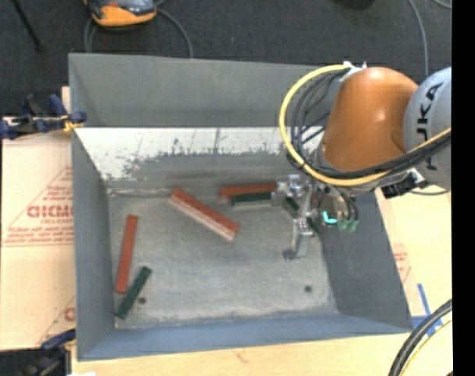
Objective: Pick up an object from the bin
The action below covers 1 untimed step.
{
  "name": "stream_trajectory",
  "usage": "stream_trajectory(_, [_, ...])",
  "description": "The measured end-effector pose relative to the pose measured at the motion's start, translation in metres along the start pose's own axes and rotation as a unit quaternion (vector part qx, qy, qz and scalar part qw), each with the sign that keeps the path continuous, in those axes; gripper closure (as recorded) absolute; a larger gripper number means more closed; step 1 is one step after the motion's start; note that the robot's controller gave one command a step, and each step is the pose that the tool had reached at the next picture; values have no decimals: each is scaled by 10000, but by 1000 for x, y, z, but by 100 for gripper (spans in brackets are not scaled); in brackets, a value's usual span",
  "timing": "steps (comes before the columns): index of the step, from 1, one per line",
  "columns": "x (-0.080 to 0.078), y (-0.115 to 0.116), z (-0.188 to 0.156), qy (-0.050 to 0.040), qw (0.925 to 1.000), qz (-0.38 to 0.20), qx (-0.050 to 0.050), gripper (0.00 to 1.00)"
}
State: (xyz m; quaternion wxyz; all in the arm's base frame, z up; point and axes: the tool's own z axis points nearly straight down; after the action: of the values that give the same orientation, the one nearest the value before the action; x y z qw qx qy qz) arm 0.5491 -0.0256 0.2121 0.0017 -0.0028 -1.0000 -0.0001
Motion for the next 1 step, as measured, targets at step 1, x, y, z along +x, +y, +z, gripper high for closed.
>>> stream_trajectory(1, [-1,0,-3,-23,10000,-1,0,0])
